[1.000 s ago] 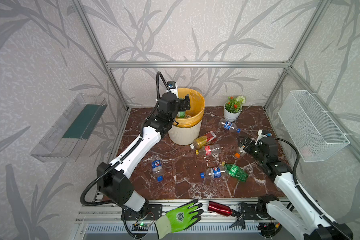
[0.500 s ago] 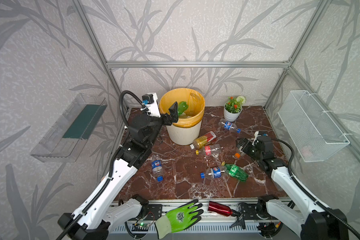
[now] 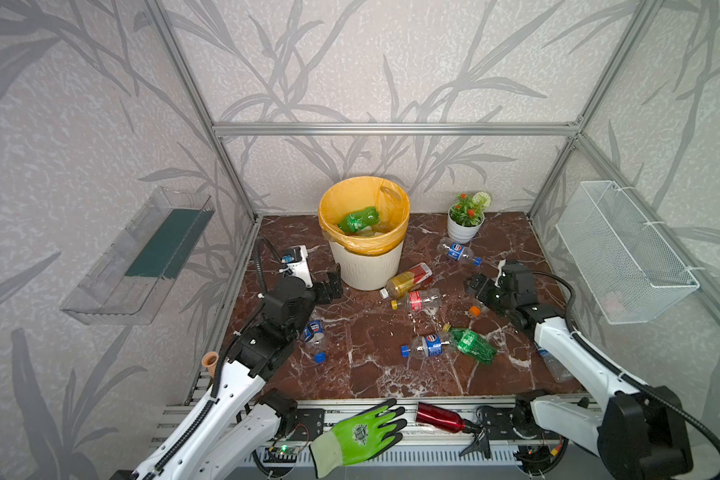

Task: Throw the plastic bottles in the bin
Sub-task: 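Draw the left gripper back while the right gripper grasps the red-and-yellow juice bottle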

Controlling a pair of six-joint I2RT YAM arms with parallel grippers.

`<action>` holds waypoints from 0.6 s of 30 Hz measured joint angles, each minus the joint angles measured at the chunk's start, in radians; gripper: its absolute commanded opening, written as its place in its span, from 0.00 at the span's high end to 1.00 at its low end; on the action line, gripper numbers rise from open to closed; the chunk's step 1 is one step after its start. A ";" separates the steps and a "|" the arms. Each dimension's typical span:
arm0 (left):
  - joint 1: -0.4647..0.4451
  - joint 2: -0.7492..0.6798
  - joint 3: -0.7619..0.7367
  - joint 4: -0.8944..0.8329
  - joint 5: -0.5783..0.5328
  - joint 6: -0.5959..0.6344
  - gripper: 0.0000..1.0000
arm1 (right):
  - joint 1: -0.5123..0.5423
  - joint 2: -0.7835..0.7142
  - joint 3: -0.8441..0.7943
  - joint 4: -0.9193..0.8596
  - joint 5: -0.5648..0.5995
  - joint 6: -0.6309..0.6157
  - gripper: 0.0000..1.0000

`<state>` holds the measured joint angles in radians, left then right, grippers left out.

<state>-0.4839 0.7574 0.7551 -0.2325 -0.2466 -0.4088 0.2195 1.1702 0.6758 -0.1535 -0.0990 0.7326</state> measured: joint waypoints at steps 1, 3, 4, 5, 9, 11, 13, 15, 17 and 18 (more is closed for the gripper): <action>0.000 0.007 -0.007 -0.013 -0.005 -0.013 0.01 | 0.030 0.025 0.016 0.001 0.002 0.005 0.06; 0.000 0.029 -0.010 -0.039 -0.011 -0.033 0.01 | 0.082 0.076 0.047 0.019 0.003 0.024 0.05; 0.000 0.041 -0.010 -0.047 -0.012 -0.039 0.01 | 0.105 0.100 0.062 0.029 0.004 0.035 0.05; 0.000 0.050 -0.010 -0.051 -0.013 -0.042 0.01 | 0.124 0.124 0.077 0.039 0.005 0.046 0.05; 0.000 0.064 -0.010 -0.067 -0.018 -0.052 0.01 | 0.182 0.235 0.143 0.074 0.005 0.086 0.05; 0.000 0.063 -0.010 -0.073 -0.023 -0.057 0.01 | 0.196 0.284 0.175 0.084 0.004 0.096 0.05; 0.000 0.060 -0.011 -0.081 -0.032 -0.060 0.01 | 0.206 0.333 0.209 0.093 0.004 0.105 0.05; 0.000 0.049 -0.019 -0.087 -0.044 -0.065 0.01 | 0.210 0.378 0.245 0.097 0.000 0.110 0.05; 0.000 0.032 -0.031 -0.095 -0.059 -0.068 0.01 | 0.214 0.417 0.277 0.101 -0.008 0.114 0.04; 0.000 0.021 -0.037 -0.098 -0.068 -0.071 0.01 | 0.216 0.435 0.291 0.104 -0.010 0.117 0.04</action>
<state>-0.4839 0.7788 0.7181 -0.3309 -0.3141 -0.4793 0.4358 1.6047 0.9665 -0.0498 -0.1085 0.8497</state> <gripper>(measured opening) 0.991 0.955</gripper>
